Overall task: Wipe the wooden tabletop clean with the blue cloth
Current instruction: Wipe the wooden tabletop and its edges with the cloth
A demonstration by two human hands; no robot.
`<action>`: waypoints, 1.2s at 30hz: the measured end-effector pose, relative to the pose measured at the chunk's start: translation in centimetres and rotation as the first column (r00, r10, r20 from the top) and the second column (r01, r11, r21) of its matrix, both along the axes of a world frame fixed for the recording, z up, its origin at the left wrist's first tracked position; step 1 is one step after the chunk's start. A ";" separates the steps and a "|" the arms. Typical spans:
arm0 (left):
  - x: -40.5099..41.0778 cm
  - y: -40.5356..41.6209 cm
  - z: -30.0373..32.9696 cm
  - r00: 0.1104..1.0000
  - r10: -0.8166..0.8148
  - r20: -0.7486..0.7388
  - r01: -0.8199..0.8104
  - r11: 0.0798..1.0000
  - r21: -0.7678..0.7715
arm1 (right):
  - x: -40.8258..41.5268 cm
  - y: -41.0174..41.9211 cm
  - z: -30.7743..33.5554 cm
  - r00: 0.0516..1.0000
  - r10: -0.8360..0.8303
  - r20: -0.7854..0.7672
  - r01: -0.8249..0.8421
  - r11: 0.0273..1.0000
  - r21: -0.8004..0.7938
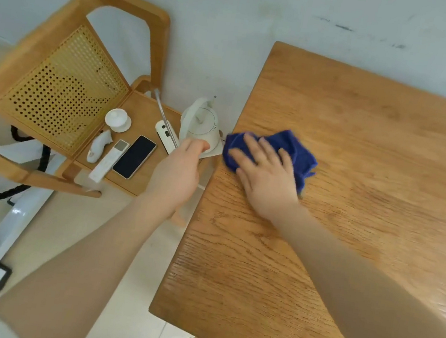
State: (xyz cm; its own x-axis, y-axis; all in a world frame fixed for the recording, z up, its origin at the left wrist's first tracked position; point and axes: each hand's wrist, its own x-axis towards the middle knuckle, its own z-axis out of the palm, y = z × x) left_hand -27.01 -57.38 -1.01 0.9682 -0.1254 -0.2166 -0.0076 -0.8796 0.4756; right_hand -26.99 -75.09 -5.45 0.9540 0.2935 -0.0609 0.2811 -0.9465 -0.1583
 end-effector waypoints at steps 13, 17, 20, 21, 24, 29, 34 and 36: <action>-3.3 -2.0 1.9 0.960 -0.276 -0.044 0.278 0.927 0.251 | -1.8 -1.5 0.9 0.997 -0.042 -0.068 0.048 0.994 0.098; -5.4 -3.0 1.2 0.905 -0.309 -0.293 0.415 0.796 0.440 | -6.5 -2.6 1.2 0.994 0.038 -0.105 -0.023 0.990 0.140; -6.6 -4.5 0.9 0.889 -0.362 -0.279 0.449 0.808 0.382 | -11.3 -4.2 1.3 0.977 0.200 -0.068 -0.187 0.969 0.162; -6.6 -5.0 0.9 0.895 -0.361 -0.264 0.440 0.815 0.378 | -11.1 -5.0 1.4 0.974 0.218 -0.066 -0.207 0.967 0.148; -6.5 -5.8 0.6 0.914 -0.329 -0.239 0.399 0.842 0.365 | -6.9 -6.1 1.3 0.999 0.040 0.011 -0.041 0.990 0.139; -7.2 -5.8 0.1 0.921 -0.302 -0.245 0.377 0.849 0.370 | -3.2 -6.1 0.4 0.986 -0.166 -0.017 0.166 0.984 0.070; -7.4 -6.0 0.3 0.924 -0.285 -0.254 0.362 0.865 0.347 | -12.0 -5.7 0.1 1.000 0.024 -0.007 -0.024 0.998 0.054; -7.3 -6.3 0.6 0.923 -0.284 -0.261 0.364 0.863 0.350 | -13.2 -6.7 0.7 0.988 0.137 -0.066 -0.134 0.990 0.047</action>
State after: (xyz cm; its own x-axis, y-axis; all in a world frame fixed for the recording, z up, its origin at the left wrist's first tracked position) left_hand -34.31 -63.65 -0.41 0.8202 -0.2925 -0.4916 -0.2676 -0.9558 0.1221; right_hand -40.21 -81.84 -4.77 0.8991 0.4236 -0.1101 0.3934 -0.8924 -0.2211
